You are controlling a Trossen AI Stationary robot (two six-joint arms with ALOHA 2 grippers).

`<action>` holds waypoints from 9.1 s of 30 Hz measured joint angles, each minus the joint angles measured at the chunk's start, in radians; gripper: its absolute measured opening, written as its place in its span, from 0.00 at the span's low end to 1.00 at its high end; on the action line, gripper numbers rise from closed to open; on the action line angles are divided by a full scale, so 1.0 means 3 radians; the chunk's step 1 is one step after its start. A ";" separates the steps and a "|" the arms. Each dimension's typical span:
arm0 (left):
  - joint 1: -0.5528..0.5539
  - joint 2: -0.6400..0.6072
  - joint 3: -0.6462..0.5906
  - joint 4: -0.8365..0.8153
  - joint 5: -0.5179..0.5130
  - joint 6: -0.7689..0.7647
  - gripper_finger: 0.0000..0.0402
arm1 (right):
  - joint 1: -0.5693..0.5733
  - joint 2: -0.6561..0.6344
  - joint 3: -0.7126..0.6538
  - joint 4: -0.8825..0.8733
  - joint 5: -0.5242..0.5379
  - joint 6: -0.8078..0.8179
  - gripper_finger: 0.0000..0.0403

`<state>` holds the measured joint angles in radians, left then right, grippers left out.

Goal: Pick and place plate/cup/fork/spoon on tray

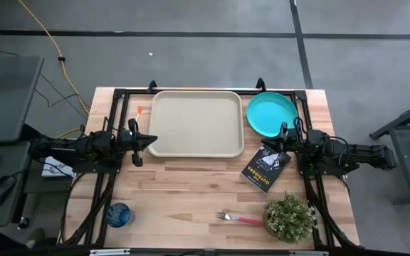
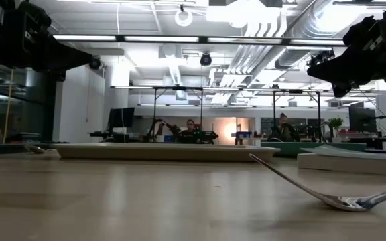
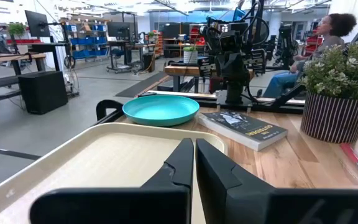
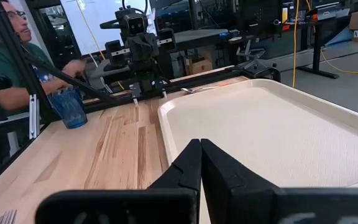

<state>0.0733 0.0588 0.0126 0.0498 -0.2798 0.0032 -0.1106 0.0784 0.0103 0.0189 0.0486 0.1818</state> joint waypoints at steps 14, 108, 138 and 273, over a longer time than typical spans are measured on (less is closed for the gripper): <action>-0.0001 -0.0001 0.0000 0.0000 0.0000 0.0001 0.00 | 0.0001 0.0000 0.0000 0.0000 0.0000 0.0000 0.00; -0.0005 -0.0001 -0.0001 0.0000 0.0000 0.0001 0.00 | 0.0000 0.0000 0.0000 0.0001 0.0000 0.0000 0.00; -0.0005 -0.0001 -0.0001 0.0000 0.0000 0.0000 0.00 | 0.0000 -0.0001 -0.0001 0.0000 0.0000 0.0001 0.00; -0.3215 0.5007 0.3399 -0.3829 0.0550 -0.2064 0.03 | -0.0001 0.0001 -0.0001 0.0000 0.0000 -0.0013 0.00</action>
<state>-0.8911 1.5610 1.0325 -1.0988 -0.1148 -0.6160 -0.1108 0.0788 0.0101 0.0189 0.0486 0.1780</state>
